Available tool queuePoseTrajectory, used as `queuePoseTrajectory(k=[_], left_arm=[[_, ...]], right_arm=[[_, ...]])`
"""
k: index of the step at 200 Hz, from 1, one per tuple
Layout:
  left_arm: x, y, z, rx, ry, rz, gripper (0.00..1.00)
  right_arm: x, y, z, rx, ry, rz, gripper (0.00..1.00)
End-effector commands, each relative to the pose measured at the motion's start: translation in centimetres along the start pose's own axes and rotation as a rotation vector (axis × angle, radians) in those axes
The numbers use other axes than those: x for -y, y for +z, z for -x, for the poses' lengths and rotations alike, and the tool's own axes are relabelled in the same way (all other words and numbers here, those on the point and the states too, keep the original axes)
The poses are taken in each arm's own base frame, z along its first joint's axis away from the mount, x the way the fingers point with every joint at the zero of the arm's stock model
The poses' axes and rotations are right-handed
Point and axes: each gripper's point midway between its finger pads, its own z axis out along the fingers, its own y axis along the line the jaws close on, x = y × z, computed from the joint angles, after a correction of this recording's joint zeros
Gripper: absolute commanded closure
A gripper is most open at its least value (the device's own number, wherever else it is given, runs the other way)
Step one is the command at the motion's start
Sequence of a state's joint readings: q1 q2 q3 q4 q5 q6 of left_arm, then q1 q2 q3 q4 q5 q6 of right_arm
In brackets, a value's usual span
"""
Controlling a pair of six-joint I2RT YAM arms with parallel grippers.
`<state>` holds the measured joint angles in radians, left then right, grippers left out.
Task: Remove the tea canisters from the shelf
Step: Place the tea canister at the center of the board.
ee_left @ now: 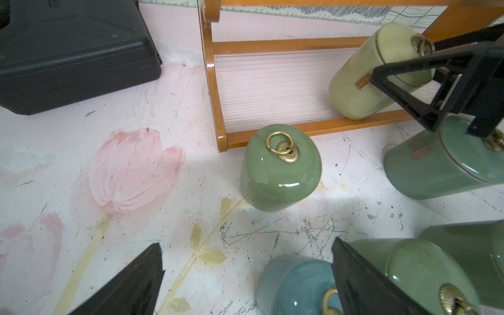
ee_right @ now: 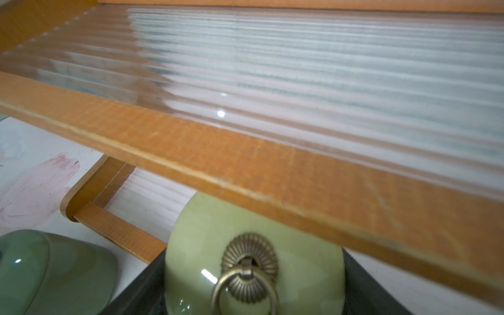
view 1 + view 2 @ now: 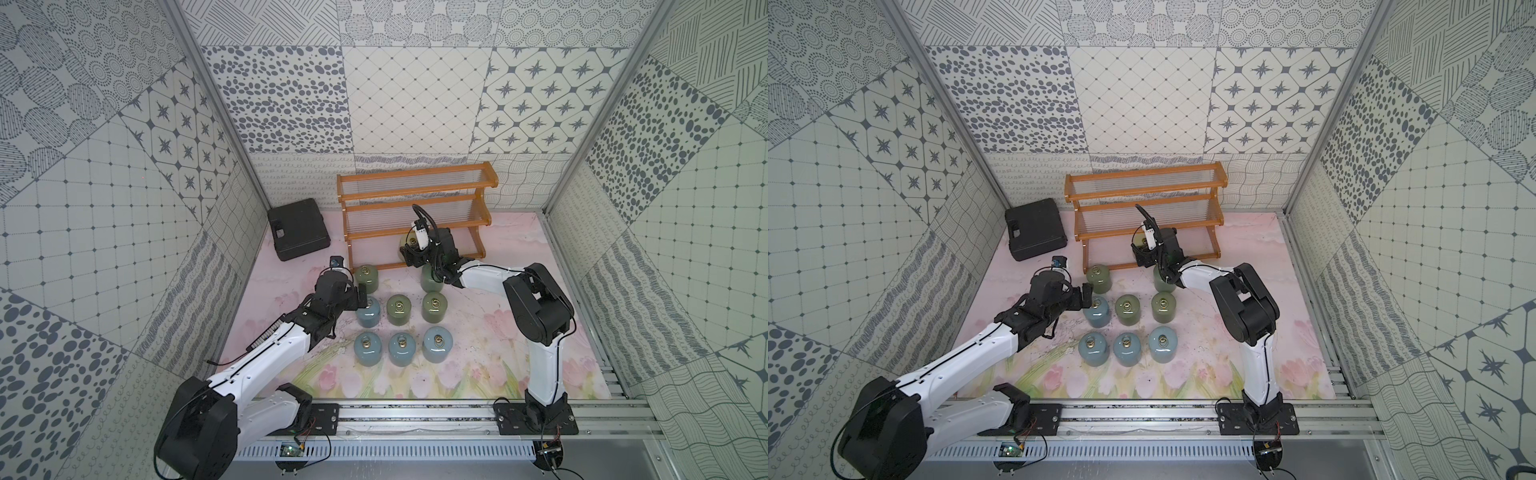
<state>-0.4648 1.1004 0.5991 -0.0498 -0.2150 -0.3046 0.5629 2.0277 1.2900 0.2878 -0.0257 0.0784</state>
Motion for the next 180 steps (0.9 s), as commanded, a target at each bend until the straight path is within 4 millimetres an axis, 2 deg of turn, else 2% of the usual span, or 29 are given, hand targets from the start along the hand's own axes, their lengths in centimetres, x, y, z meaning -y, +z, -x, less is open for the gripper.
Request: queuePoseTrajectory(k=[1,76,132,180], left_arm=[[0.1,-0.2,-0.1,-0.006,-0.005,-0.011,0.0],[0.2,-0.1,-0.3,-0.011,-0.01,-0.013,0.0],[0.2,-0.1,-0.3,-0.013,-0.01,-0.013,0.0],[0.3,0.1,-0.4,-0.019,-0.012,-0.018,0.0]], right_arm=[[-2.4,-2.1,5.5,0.155,-0.002,0.067,0.26],[-3.2,-3.3,6.4,0.169,-0.006,0.094,0.26],[-4.1,-4.4,6.0,0.157,-0.012,0.121,0.26],[-5.2,-5.1,4.9,0.126,-0.019,0.158,0.26]])
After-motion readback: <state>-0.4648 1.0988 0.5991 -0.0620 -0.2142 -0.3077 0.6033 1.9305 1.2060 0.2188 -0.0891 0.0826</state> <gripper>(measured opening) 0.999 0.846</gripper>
